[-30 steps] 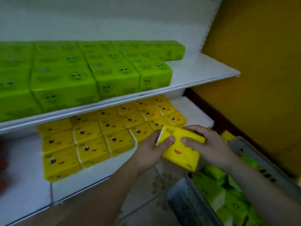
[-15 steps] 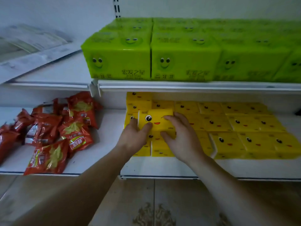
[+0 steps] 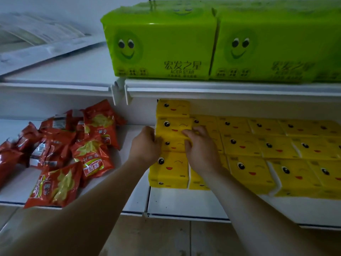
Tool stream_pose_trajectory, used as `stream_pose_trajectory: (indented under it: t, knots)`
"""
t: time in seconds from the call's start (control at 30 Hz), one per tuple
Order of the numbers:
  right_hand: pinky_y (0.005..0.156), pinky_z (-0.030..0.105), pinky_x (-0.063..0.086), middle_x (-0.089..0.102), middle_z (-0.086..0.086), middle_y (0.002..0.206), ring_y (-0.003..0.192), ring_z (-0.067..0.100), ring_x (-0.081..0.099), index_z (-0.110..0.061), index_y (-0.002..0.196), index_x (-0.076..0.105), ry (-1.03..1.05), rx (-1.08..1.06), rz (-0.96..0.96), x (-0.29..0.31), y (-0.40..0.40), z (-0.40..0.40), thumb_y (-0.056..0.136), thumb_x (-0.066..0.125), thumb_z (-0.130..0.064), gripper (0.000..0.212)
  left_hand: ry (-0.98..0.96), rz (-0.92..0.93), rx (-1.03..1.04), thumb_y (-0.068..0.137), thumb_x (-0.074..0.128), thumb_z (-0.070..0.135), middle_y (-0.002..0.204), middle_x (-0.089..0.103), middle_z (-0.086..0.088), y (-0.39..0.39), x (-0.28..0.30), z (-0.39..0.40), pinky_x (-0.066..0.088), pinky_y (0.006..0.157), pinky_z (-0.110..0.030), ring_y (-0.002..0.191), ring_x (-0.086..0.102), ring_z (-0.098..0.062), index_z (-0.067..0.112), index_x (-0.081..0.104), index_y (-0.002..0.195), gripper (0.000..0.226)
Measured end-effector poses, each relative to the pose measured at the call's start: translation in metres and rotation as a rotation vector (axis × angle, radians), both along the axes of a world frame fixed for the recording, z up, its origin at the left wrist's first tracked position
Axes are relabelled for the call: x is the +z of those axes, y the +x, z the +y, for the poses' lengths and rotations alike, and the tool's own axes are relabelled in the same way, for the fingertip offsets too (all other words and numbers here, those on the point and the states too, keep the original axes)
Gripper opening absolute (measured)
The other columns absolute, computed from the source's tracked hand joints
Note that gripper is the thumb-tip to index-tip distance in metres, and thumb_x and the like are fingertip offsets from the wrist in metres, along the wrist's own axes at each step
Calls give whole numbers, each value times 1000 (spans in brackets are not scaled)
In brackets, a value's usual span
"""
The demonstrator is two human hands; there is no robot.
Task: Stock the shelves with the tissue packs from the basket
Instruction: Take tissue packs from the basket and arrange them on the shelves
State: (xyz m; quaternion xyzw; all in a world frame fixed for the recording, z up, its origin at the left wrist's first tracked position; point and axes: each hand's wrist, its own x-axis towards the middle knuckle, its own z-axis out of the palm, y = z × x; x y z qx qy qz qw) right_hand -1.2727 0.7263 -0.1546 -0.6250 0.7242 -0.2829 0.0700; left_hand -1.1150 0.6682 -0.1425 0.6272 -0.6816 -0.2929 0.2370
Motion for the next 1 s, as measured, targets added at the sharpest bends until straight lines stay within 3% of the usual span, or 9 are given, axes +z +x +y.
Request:
stream_pose_trajectory:
  t: [0.17, 0.3, 0.5, 0.67, 0.8, 1.0]
  knots:
    - [104, 35, 42, 21, 6, 159, 138, 27, 39, -28, 153, 26, 159, 53, 42, 13, -3, 12, 100, 46, -23, 56, 28, -5, 6, 91, 63, 25, 141, 49, -13, 0, 15, 4, 45, 100, -41, 127, 49, -33, 10, 39, 142, 58]
    - [94, 35, 49, 29, 3, 153, 128, 27, 48, -30, 148, 35, 172, 7, 33, 39, -13, 58, 97, 49, -23, 53, -219, -86, -9, 85, 63, 16, 127, 52, -13, -15, 41, 47, 45, 89, -43, 118, 49, -34, 11, 50, 129, 46]
    - [90, 39, 49, 48, 2, 133, 116, 25, 54, -24, 136, 52, 156, -169, 15, 99, -54, 165, 93, 53, -25, 43, -239, 195, -436, 88, 65, 19, 106, 63, -2, -95, 81, 131, 45, 77, -28, 98, 61, -20, 17, 59, 113, 26]
    - [90, 39, 51, 58, 3, 123, 106, 24, 61, -22, 129, 58, 144, -515, -18, 144, -102, 299, 88, 49, -31, 43, -106, 334, -823, 88, 64, 22, 95, 66, 8, -174, 119, 232, 53, 79, -34, 90, 64, -12, 28, 56, 101, 16]
    - [87, 38, 50, 66, 7, 112, 102, 26, 63, -17, 121, 63, 191, -731, 52, 176, -126, 416, 88, 58, -22, 34, -8, 324, -1151, 89, 64, 20, 90, 68, 11, -214, 133, 324, 51, 79, -30, 86, 65, -11, 25, 59, 97, 11]
    - [87, 36, 51, 69, 5, 115, 107, 26, 63, -19, 120, 64, 409, -1089, 85, 214, -124, 587, 91, 59, -29, 31, 201, 247, -1603, 86, 62, 32, 86, 69, 6, -247, 121, 456, 54, 80, -39, 84, 66, -15, 27, 61, 97, 12]
